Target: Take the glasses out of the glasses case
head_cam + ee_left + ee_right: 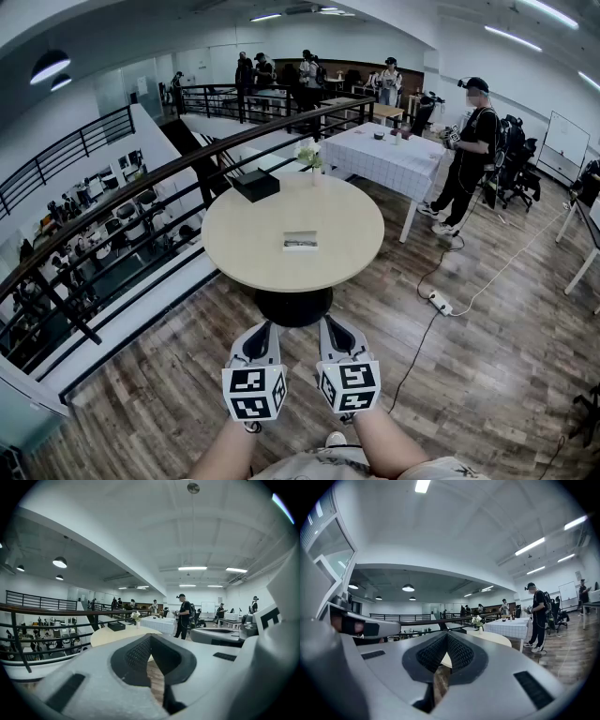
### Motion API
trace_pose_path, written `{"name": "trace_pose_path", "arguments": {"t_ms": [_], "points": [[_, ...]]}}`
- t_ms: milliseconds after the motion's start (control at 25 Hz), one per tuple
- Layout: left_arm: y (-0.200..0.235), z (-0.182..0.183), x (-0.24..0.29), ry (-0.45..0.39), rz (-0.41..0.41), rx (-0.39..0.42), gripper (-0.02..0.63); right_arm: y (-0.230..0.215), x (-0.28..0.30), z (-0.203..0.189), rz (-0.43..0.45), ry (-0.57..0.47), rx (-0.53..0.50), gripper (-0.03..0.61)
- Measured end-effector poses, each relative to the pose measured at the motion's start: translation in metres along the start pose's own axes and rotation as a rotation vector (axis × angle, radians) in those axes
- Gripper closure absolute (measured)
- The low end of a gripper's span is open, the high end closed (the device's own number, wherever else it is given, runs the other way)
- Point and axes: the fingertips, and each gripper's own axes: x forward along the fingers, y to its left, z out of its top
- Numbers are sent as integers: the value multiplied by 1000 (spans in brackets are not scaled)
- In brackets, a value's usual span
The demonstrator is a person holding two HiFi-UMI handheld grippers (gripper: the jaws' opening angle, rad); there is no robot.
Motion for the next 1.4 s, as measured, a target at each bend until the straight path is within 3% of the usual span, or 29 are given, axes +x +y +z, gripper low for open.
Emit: {"name": "trace_pose_path", "arguments": {"t_ms": [680,960,1400], "points": [[-47,3,63,8,20,11,601,-73,18,-1,31,-4,14,565],[-79,-3,95,9,25,7,601,-106,21,7,94,-53,22,565],[-100,-14,130,44,18,-19,601,-143,34,-9,101,-6,32,565]]}}
